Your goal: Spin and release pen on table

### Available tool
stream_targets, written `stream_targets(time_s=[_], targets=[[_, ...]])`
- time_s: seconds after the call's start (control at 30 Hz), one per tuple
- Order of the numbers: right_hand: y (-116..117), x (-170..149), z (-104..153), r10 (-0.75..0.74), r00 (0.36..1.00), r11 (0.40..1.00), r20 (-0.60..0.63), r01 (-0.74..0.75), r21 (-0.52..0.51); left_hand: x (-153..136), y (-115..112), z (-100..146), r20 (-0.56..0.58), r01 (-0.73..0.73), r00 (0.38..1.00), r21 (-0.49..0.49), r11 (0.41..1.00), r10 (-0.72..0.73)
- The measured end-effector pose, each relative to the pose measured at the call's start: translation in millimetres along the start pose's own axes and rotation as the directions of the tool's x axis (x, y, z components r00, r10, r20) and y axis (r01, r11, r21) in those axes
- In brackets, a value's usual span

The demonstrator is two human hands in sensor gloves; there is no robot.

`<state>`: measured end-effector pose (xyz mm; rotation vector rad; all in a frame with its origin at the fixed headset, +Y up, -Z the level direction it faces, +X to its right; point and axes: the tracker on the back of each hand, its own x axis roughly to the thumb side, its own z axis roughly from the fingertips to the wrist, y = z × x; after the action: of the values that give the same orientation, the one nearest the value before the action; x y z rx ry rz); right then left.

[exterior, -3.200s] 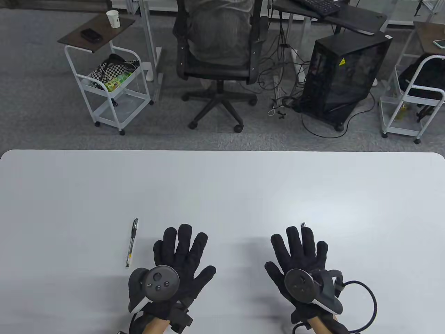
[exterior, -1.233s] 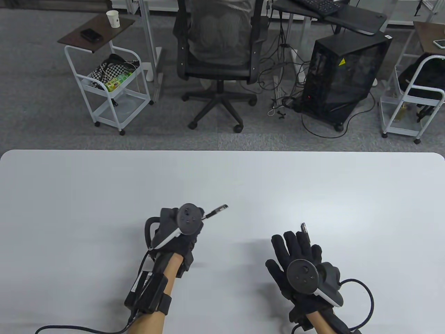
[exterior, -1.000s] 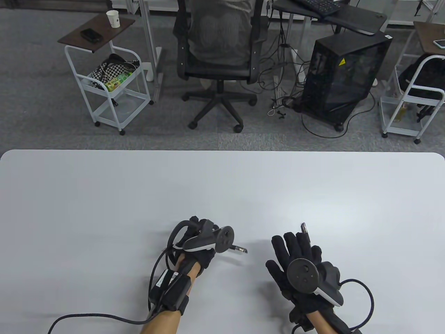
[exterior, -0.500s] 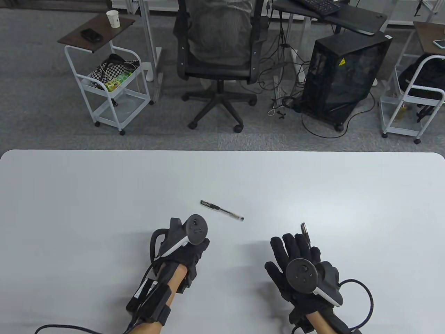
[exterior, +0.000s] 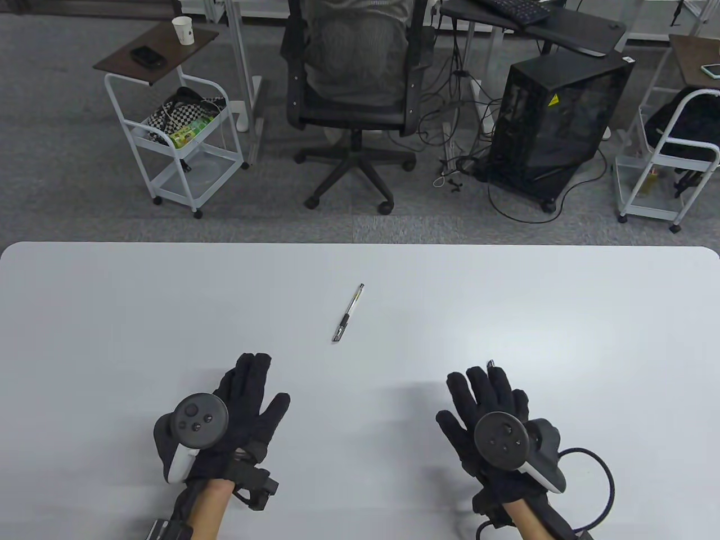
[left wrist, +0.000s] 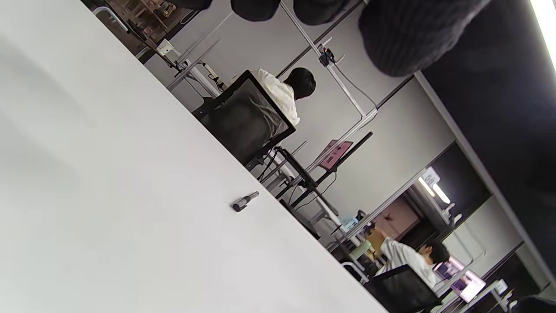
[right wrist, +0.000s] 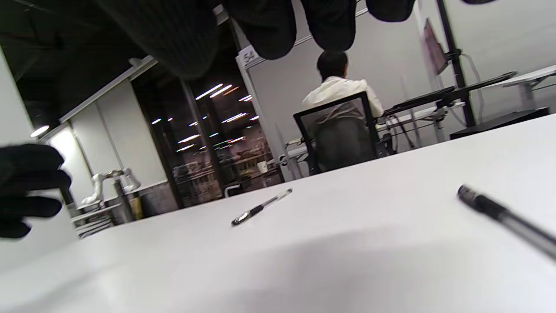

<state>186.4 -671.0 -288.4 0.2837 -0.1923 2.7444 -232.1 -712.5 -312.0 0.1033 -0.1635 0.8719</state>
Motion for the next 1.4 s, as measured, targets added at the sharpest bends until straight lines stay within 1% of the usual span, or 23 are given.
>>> stream_targets(time_s=[0.07,0.13,0.2,0.33,0.37,0.43,0.47,0.53,0.57,0.6,0.67,0.77,0.87,0.93,0.97,1.0,1.07,1.13,1.17,1.23,1.3,1.33,1.4], targets=[[-16,-9,-10,0.02,0.997,1.0,-0.077,-0.02,-0.004,0,-1,-2,0.013,-0.019,1.0,-0.001,1.0,0.019],[-20,-18,-24,0.076,0.986,0.997,-0.146,-0.075,0.012,3,-3,-3,0.025,0.004,1.0,-0.013,1.0,-0.003],[-14,-27,-41,0.173,0.959,0.983,-0.223,-0.153,0.104,6,-4,-3,0.034,0.019,0.999,-0.017,1.0,-0.018],[20,-53,-74,0.35,0.874,0.922,-0.336,-0.26,0.286,7,-7,-4,0.035,0.016,0.999,-0.036,0.999,-0.015],[32,-64,-82,0.381,0.856,0.903,-0.351,-0.262,0.341,7,-7,-3,0.031,0.02,0.999,-0.04,0.999,-0.019],[50,-79,-90,0.4,0.827,0.884,-0.395,-0.235,0.403,4,-7,-3,0.02,0.029,0.999,-0.045,0.999,-0.028],[61,-86,-94,0.433,0.799,0.864,-0.416,-0.236,0.446,3,-6,-3,0.014,0.026,1.0,-0.045,0.999,-0.025],[71,-89,-97,0.477,0.775,0.839,-0.414,-0.262,0.476,1,-4,-3,0.006,0.01,1.0,-0.04,0.999,-0.01],[72,-86,-100,0.514,0.754,0.829,-0.409,-0.314,0.463,0,-3,-3,0.002,0.001,1.0,-0.036,0.999,-0.001],[75,-84,-104,0.524,0.762,0.828,-0.381,-0.351,0.437,0,-2,-3,-0.001,-0.004,1.0,-0.031,1.0,0.004],[76,-80,-106,0.568,0.736,0.795,-0.367,-0.378,0.474,-1,-1,-4,-0.004,-0.008,1.0,-0.028,1.0,0.008],[81,-74,-108,0.623,0.719,0.761,-0.308,-0.465,0.452,-1,-1,-4,-0.009,-0.009,1.0,-0.029,1.0,0.008],[81,-71,-104,0.631,0.728,0.751,-0.266,-0.488,0.445,-1,-1,-4,-0.013,-0.009,1.0,-0.036,0.999,0.008],[79,-69,-101,0.606,0.756,0.767,-0.249,-0.471,0.436,-1,-1,-3,-0.017,-0.003,1.0,-0.038,0.999,0.002],[77,-67,-100,0.574,0.78,0.787,-0.25,-0.441,0.431,-1,-1,-3,-0.017,-0.003,1.0,-0.039,0.999,0.002],[73,-60,-100,0.529,0.81,0.819,-0.254,-0.409,0.403,-1,-1,-3,-0.019,-0.005,1.0,-0.04,0.999,0.005],[66,-46,-101,0.486,0.846,0.851,-0.22,-0.4,0.34,-2,-1,-4,-0.021,-0.006,1.0,-0.041,0.999,0.005],[60,-25,-101,0.455,0.88,0.87,-0.136,-0.406,0.281,-2,-2,-4,-0.025,-0.003,1.0,-0.047,0.999,0.002],[58,-7,-100,0.432,0.9,0.88,-0.059,-0.406,0.247,-3,-2,-5,-0.029,-0.002,1.0,-0.049,0.999,0.001],[63,15,-97,0.396,0.916,0.888,0.061,-0.399,0.231,-4,-2,-5,-0.034,-0.001,0.999,-0.053,0.999,0.0],[76,39,-91,0.383,0.897,0.862,0.222,-0.433,0.264,-5,-3,-5,-0.038,0.0,0.999,-0.062,0.998,-0.002],[86,51,-87,0.399,0.862,0.83,0.313,-0.485,0.275,-5,-4,-5,-0.04,0.004,0.999,-0.068,0.998,-0.007],[106,67,-78,0.433,0.792,0.776,0.432,-0.57,0.268,-6,-5,-4,-0.047,0.019,0.999,-0.073,0.997,-0.023]])
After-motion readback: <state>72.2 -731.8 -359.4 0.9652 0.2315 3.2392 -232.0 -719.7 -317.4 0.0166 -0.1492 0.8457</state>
